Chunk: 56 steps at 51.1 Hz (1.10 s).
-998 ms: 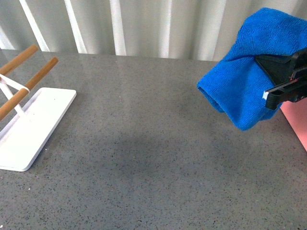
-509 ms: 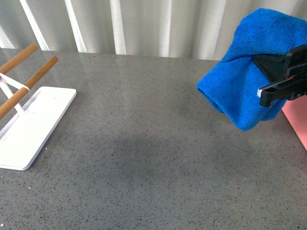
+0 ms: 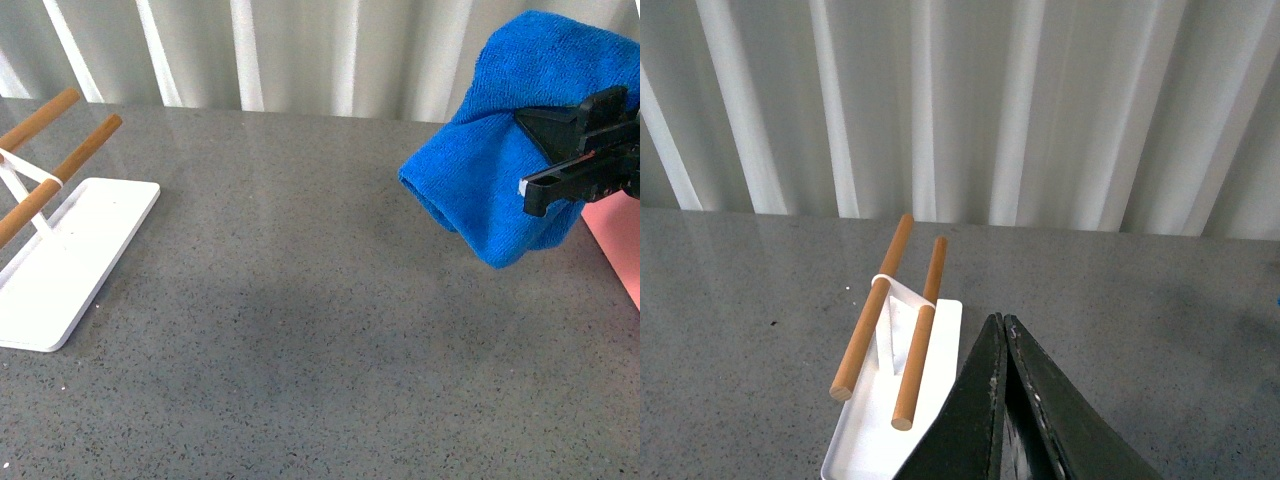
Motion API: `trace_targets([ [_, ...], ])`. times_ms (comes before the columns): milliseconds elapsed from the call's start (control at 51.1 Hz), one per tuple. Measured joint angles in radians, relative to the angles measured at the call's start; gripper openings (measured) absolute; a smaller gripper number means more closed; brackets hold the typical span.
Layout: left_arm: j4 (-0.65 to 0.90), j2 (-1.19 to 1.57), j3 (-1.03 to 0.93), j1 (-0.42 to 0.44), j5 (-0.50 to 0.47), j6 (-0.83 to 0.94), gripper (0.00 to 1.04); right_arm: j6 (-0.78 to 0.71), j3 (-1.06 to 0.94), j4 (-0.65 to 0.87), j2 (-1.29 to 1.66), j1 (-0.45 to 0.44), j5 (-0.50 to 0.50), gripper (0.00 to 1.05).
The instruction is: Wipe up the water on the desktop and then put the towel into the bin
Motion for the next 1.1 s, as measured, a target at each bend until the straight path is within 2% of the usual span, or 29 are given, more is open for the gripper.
trace_targets([
  [98,-0.003,0.0,0.0,0.0,0.0,0.0,0.04,0.011,0.006,-0.024,0.003,0.006,0.016,0.04],
  [117,-0.003,0.0,0.0,0.0,0.0,0.0,0.07,0.013,0.009,-0.03,0.004,0.007,0.018,0.04],
  [274,-0.003,0.0,0.0,0.0,0.0,0.0,0.36,0.076,0.101,-0.2,0.035,0.034,0.125,0.04],
  [470,-0.003,0.0,0.0,0.0,0.0,0.0,0.77,0.217,0.372,-0.615,0.17,0.105,0.222,0.04],
  [509,-0.003,0.0,0.0,0.0,0.0,0.0,0.84,0.229,0.396,-0.655,0.18,0.11,0.233,0.04],
  [626,-0.003,0.0,0.0,0.0,0.0,0.0,0.99,0.283,0.464,-0.789,0.217,0.115,0.264,0.04],
  [802,-0.003,0.0,0.0,0.0,0.0,0.002,0.98,0.362,0.462,-0.864,0.256,0.113,0.335,0.04],
  [959,-0.003,0.0,0.0,0.0,0.0,0.002,0.98,0.378,0.366,-0.819,0.259,0.121,0.387,0.04],
  [1096,-0.003,0.0,0.0,0.0,0.0,0.002,0.98,0.376,0.305,-0.781,0.273,0.109,0.381,0.04],
])
